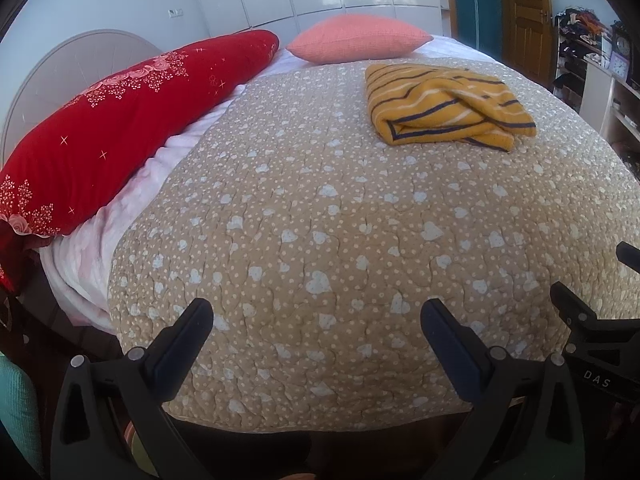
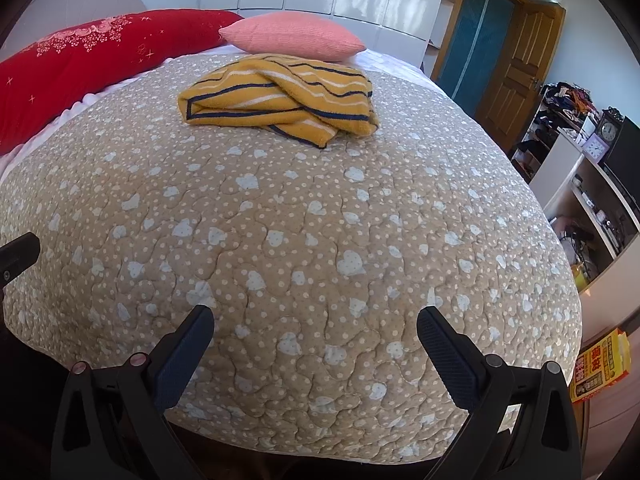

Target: Fold small clothes

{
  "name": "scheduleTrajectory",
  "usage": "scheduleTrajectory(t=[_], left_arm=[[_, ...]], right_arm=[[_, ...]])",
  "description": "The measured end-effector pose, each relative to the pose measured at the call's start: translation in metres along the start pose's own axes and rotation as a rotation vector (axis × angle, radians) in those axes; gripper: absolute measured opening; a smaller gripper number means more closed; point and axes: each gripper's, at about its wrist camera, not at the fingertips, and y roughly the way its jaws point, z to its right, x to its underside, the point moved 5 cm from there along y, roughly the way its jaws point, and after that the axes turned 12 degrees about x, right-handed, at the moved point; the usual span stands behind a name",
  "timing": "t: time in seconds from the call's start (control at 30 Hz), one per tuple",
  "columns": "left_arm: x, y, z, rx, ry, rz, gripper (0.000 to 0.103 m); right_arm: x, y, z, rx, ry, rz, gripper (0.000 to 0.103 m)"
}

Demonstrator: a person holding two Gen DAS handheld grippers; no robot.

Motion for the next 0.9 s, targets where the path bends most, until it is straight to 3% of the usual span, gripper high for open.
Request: scheduleTrajectory(t=[0.9], left_arm=[[0.0057,0.0094,0.0032,0.030,0.009,-0.036,0.103]], right_arm=[[0.0004,-0.0009,0.0027,-0.015,0.035,0.009,0.103]])
